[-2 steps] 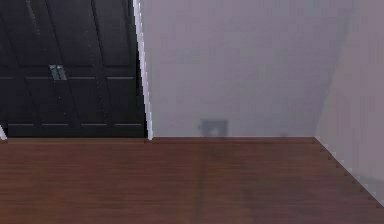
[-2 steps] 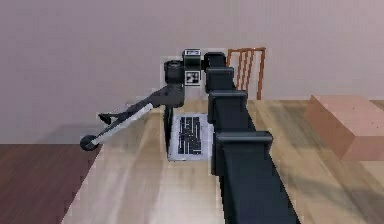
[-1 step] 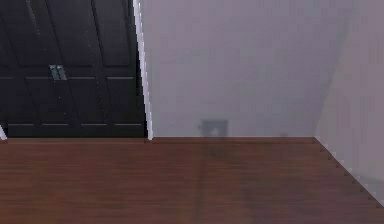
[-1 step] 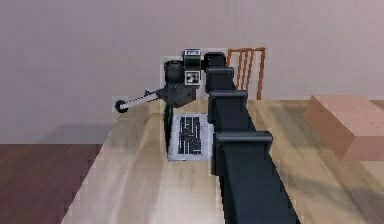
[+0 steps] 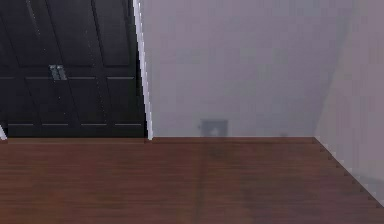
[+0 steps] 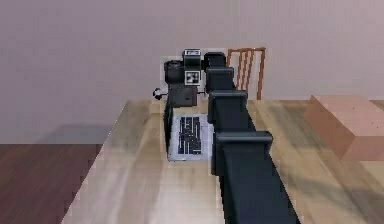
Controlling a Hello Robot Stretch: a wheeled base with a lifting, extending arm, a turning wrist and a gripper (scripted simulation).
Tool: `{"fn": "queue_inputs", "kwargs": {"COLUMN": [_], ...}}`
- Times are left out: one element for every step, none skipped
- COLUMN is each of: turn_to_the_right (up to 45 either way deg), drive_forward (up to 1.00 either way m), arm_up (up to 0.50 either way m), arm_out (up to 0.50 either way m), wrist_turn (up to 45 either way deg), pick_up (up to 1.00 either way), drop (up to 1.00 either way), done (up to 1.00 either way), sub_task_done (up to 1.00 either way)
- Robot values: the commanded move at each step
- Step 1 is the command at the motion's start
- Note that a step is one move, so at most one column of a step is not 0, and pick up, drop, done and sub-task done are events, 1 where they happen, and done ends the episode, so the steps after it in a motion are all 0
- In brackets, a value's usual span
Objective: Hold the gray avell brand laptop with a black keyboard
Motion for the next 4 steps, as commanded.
{"fn": "queue_inputs", "kwargs": {"turn_to_the_right": [0.0, 0.0, 0.0, 0.0], "drive_forward": [0.00, 0.00, 0.00, 0.00], "arm_up": [-0.30, 0.00, 0.10, 0.00], "arm_out": [0.00, 0.00, 0.00, 0.00], "wrist_turn": [0.0, 0.0, 0.0, 0.0], "pick_up": [0.00, 1.00, 0.00, 0.00], "drop": [0.00, 0.00, 0.00, 0.00], "done": [0.00, 0.00, 0.00, 1.00], "sub_task_done": [0.00, 0.00, 0.00, 0.00]}}
